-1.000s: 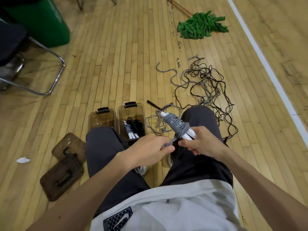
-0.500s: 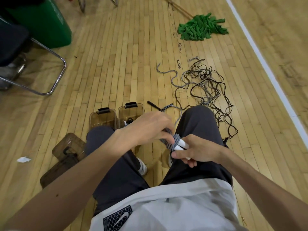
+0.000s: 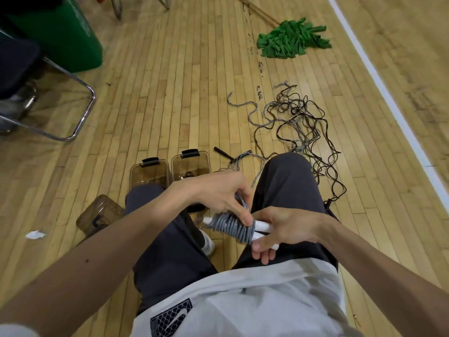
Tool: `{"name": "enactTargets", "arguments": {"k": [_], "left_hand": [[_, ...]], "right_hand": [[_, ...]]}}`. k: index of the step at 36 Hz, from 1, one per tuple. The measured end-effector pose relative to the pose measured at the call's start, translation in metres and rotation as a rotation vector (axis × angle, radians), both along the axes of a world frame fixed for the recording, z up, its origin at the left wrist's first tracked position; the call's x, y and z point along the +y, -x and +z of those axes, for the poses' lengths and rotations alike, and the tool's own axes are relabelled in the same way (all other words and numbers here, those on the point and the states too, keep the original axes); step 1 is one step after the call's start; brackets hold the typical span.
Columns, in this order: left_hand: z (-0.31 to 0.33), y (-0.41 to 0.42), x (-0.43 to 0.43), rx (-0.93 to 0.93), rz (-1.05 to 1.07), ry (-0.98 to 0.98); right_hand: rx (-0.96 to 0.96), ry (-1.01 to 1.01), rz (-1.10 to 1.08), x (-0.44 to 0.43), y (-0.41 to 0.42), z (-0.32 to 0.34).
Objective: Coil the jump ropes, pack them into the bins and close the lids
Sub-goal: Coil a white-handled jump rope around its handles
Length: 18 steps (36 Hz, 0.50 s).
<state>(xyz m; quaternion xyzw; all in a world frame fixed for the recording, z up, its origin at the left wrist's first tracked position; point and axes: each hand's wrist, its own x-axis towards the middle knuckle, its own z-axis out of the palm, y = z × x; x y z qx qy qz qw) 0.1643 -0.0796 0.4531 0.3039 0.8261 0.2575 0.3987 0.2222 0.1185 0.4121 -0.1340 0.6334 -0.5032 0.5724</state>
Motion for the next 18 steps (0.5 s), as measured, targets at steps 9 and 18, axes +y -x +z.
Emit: {"name": "enactTargets", "arguments": {"k": [9,18], "left_hand": [[-0.016,-0.007,-0.007,-0.248,0.135,-0.159],[-0.033,-0.018,-0.009,-0.593,0.419,-0.461]], "right_hand": [[0.036,-0.023,0.087,-0.005,-0.005,0.008],[-0.2,0.325,-0.12,-0.013,-0.007,0.008]]}}
